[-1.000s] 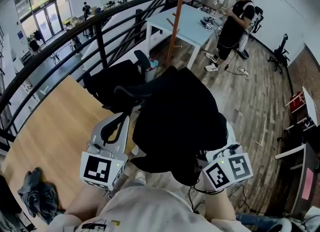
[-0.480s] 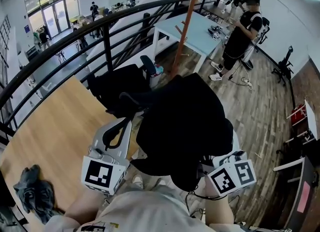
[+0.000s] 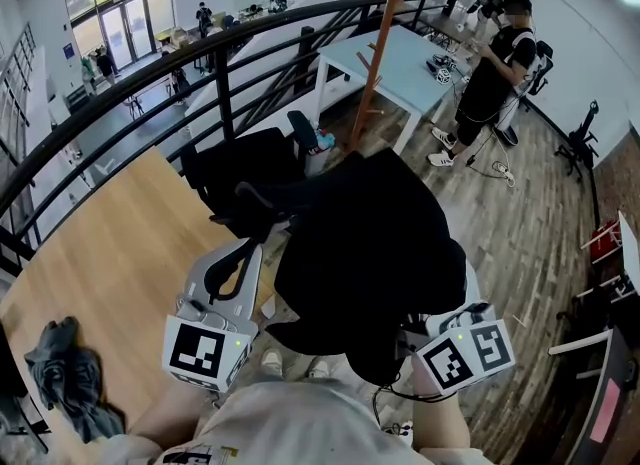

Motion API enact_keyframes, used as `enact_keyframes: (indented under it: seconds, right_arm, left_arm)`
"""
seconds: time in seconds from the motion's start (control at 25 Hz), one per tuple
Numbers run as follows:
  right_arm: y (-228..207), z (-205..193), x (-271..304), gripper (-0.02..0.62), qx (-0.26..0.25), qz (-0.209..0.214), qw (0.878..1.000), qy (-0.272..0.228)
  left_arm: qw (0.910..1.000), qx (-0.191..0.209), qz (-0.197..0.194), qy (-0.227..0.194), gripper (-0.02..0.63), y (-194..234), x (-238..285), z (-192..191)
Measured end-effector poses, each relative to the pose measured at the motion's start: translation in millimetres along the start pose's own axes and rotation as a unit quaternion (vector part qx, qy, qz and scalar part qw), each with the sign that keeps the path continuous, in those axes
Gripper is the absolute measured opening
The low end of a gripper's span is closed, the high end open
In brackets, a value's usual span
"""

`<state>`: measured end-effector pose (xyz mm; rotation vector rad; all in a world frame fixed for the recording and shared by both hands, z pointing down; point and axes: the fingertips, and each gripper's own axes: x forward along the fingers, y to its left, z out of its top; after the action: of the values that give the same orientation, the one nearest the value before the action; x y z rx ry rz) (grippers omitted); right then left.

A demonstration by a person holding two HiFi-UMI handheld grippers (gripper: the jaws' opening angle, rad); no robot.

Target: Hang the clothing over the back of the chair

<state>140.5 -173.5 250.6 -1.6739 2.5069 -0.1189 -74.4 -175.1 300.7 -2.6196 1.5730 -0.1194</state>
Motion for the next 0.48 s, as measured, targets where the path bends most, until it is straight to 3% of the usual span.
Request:
enact_keyframes:
  seconds: [0.48]
  right_arm:
    - [-17.1, 17.5, 1.8, 0.041, 0.011, 0.015, 1.0, -0.012]
  left_arm:
    - [0.9998, 0.001, 0.018, 0.0, 0.002, -13.7, 8.7, 5.8]
